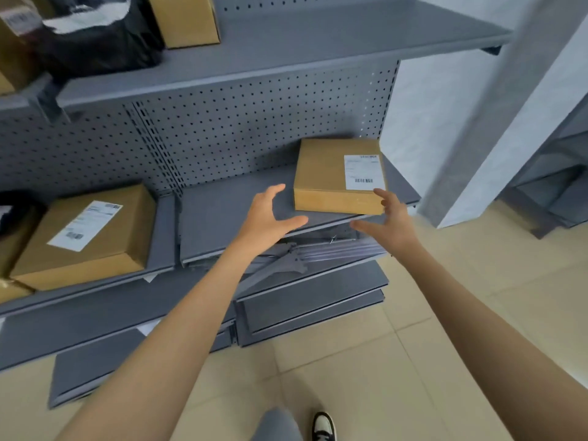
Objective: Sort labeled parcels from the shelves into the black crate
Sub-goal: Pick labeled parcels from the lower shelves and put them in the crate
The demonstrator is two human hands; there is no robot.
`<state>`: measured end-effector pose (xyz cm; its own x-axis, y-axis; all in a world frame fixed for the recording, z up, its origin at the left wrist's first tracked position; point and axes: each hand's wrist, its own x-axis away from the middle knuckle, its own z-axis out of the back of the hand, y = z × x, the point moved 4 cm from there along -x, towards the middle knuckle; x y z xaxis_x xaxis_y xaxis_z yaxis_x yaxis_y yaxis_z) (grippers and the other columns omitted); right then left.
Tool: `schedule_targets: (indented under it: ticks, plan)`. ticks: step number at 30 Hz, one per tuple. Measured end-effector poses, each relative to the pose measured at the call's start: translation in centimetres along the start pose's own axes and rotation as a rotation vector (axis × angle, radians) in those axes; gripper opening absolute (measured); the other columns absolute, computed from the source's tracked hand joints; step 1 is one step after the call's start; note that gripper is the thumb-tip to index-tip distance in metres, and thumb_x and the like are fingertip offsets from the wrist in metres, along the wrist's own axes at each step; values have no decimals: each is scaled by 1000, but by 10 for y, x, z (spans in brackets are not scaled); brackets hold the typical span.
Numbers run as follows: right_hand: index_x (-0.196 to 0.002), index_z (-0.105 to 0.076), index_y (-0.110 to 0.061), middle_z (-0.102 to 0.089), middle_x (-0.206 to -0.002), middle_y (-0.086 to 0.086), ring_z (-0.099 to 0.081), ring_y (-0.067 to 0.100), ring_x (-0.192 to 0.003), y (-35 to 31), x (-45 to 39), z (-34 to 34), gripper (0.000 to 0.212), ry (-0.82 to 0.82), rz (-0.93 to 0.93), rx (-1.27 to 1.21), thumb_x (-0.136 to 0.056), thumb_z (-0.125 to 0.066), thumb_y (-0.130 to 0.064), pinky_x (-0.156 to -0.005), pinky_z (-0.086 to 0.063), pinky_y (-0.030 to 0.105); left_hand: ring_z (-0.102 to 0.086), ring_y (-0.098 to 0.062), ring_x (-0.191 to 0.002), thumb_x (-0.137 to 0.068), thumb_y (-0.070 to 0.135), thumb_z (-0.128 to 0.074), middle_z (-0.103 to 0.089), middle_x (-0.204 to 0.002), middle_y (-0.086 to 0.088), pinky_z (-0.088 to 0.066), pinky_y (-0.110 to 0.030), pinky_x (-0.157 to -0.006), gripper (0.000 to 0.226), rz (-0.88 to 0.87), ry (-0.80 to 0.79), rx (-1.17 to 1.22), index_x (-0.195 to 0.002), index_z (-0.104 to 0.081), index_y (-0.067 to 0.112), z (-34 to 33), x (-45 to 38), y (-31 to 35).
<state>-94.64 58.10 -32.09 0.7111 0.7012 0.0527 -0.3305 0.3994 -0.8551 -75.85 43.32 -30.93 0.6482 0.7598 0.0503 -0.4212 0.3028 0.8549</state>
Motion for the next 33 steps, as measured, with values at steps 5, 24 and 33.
schedule_targets:
  ticks: [5, 24, 33]
  plan:
    - [-142, -29, -24, -30, -140, 14, -30, 33, -132, 0, -60, -13, 84, 28, -69, 76, -73, -76, -36, -110, -28, 45, -25, -18, -136, -72, 43, -75, -26, -147, -2, -31, -30, -105, 81, 31, -35, -9, -139, -30, 35, -5, -65, -12]
    - [-146, -16, -19, -31, -142, 12, -24, 28, -135, 83, -198, -38, 106, 81, -416, 113, -65, -83, -35, -108, -31, 49, -42, -21, -124, -74, 32, -75, -25, -152, -2, -47, -45, -96, 108, 365, -287, 166, -147, 4, 32, -62, -217, -89]
    - [-146, -12, -28, -33, -135, 13, -28, 32, -131, 42, -179, -78, 109, -45, -211, 161, -64, -82, -37, -110, -24, 59, -49, -30, -120, -74, 27, -76, -36, -146, -7, -49, -47, -94, 101, 384, -81, 77, -148, -7, 27, -5, -174, -111]
